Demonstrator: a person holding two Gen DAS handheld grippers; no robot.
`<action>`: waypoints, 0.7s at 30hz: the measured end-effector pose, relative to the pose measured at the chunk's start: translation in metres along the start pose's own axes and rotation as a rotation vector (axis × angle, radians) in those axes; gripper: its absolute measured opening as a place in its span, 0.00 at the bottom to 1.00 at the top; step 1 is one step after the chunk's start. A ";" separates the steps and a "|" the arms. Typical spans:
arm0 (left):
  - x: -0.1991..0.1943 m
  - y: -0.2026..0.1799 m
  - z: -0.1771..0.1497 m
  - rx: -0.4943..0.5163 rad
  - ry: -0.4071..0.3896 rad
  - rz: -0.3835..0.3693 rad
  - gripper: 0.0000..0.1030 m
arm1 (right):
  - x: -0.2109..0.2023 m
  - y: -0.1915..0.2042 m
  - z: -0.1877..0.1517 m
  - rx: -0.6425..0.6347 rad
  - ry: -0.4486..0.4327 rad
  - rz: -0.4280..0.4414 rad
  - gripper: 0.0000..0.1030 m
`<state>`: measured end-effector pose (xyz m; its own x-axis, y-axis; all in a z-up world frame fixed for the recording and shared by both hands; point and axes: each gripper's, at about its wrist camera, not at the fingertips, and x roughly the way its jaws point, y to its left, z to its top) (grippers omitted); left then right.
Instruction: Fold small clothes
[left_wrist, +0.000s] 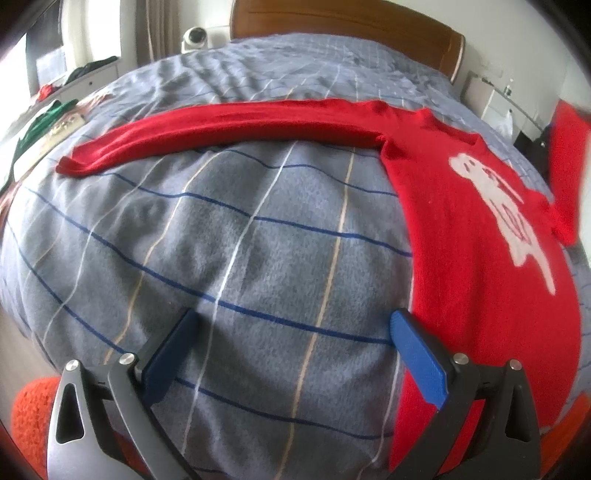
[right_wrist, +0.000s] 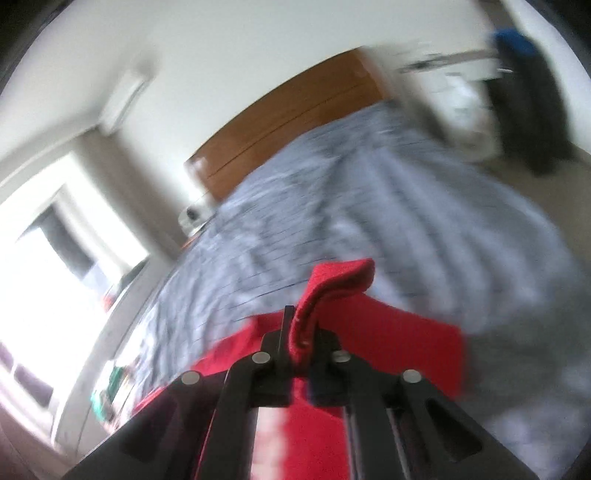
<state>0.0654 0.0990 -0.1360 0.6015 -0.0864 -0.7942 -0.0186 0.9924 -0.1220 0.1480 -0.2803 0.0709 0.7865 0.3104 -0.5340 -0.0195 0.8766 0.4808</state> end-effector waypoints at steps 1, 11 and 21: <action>0.000 0.000 0.000 0.000 -0.001 -0.001 1.00 | 0.019 0.021 -0.004 -0.031 0.019 0.013 0.04; -0.001 0.001 -0.002 0.002 -0.002 0.004 1.00 | 0.139 0.100 -0.142 -0.021 0.269 0.145 0.72; 0.002 -0.005 -0.002 0.004 -0.004 0.035 1.00 | 0.036 0.005 -0.199 -0.229 0.218 -0.053 0.72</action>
<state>0.0652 0.0939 -0.1385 0.6035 -0.0515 -0.7957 -0.0361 0.9951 -0.0919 0.0529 -0.1912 -0.0841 0.6400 0.3118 -0.7023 -0.1401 0.9460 0.2923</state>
